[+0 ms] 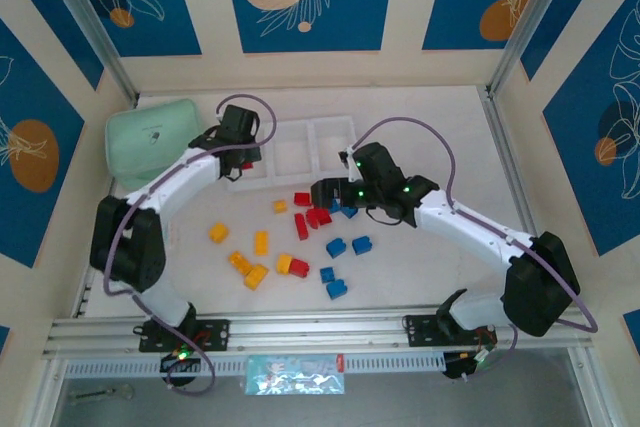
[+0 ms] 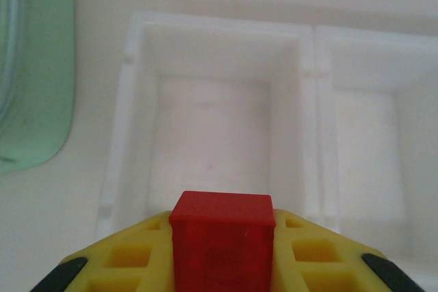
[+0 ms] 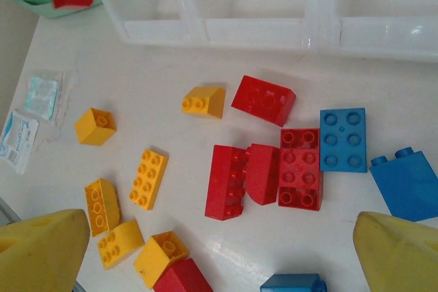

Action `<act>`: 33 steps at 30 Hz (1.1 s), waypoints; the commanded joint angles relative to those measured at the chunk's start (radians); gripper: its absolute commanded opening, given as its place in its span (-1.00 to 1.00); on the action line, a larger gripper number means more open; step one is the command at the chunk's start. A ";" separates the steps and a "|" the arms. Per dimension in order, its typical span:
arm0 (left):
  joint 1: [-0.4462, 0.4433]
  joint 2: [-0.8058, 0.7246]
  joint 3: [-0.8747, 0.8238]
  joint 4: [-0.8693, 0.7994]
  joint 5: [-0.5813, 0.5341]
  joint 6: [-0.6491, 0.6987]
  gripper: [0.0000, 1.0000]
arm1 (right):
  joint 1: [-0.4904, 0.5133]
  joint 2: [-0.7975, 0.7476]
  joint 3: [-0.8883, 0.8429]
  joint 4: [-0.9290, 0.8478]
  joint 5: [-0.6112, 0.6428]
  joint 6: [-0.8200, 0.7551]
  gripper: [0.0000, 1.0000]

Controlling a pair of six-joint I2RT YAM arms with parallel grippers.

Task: Sort the legos into containers by color
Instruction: Place the lego in the container, then pick up the lego from the center of the table.

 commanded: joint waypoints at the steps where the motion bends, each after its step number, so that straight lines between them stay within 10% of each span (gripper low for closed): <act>1: 0.026 0.068 0.041 0.060 0.021 0.035 -0.48 | -0.017 0.011 0.025 0.003 -0.021 -0.012 0.98; 15: 0.034 0.085 0.119 -0.059 0.127 0.033 0.07 | -0.075 -0.023 0.050 -0.053 -0.081 -0.035 0.98; 22: 0.005 -0.072 -0.029 -0.071 0.365 -0.009 0.23 | -0.120 -0.087 -0.021 -0.091 -0.123 -0.015 0.98; 33: -0.244 -0.246 -0.238 -0.135 0.301 -0.109 0.33 | -0.131 -0.142 -0.167 -0.092 -0.144 -0.003 0.98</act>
